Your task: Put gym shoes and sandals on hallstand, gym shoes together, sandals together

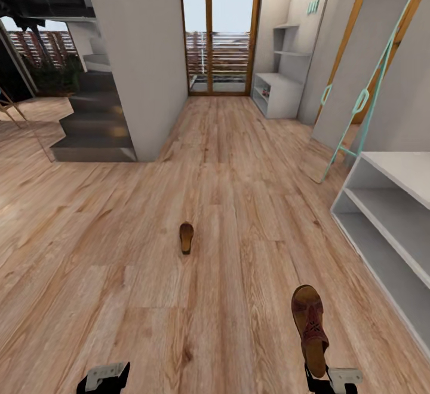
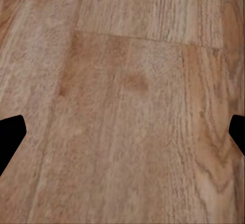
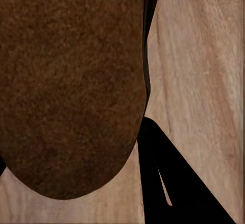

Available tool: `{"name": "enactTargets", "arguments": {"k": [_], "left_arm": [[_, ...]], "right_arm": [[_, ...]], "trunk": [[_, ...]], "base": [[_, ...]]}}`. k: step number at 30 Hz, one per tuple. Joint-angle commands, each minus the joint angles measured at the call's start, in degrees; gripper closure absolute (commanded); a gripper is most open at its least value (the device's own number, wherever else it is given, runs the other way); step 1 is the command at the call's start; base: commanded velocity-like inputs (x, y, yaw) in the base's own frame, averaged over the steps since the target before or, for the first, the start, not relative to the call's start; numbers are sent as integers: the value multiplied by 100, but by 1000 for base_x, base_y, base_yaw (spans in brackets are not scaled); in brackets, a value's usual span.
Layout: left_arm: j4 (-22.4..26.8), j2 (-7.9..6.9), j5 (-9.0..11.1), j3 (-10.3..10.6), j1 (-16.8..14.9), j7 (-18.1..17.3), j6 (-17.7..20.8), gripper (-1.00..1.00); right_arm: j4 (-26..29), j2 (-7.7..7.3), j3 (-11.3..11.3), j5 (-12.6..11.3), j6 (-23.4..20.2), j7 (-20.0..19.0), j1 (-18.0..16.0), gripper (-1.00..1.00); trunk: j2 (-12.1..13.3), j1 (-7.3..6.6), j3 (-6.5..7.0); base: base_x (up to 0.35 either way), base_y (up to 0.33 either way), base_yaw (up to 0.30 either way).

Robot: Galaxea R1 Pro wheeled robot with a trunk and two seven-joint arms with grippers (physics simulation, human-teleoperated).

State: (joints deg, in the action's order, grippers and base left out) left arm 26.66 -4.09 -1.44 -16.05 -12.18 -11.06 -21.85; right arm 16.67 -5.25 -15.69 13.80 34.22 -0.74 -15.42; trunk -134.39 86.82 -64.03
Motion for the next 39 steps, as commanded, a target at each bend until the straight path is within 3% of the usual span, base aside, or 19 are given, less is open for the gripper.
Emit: {"name": "enactTargets", "arguments": {"k": [1,16,30,32,35,39], "left_arm": [[-2,5,-15,-47,-4,-54,-12,-100],[-2,5,-7,-47,-4,-57,-12,-100],[-7,0,-42,-47,-9,-59,2,-100],[-5,-10,-47,-29,-22,-61,21,-100],[-6,14,-53,3,-49,-62,57,-100],[-4,65,-175,26,-193,-58,156,-100]], "right_arm": [[-6,4,-48,33,15,-14,-5,100],[-6,6,-48,26,19,-14,-5,100],[216,12,-51,26,-64,-20,-7,100],[726,14,-46,18,-425,-22,-56,100],[1513,21,37,8,-1400,-62,-291,100],[2818,60,411,-10,-3404,-346,-868,100]], "trunk": [[-1,2,-4],[-1,2,-4],[-1,2,-4],[-1,2,-4],[-1,2,-4],[-1,2,-4]], "base": [[290,-193,0],[295,-185,148],[338,-11,9],[340,0,0],[340,0,0],[340,0,0]]}}
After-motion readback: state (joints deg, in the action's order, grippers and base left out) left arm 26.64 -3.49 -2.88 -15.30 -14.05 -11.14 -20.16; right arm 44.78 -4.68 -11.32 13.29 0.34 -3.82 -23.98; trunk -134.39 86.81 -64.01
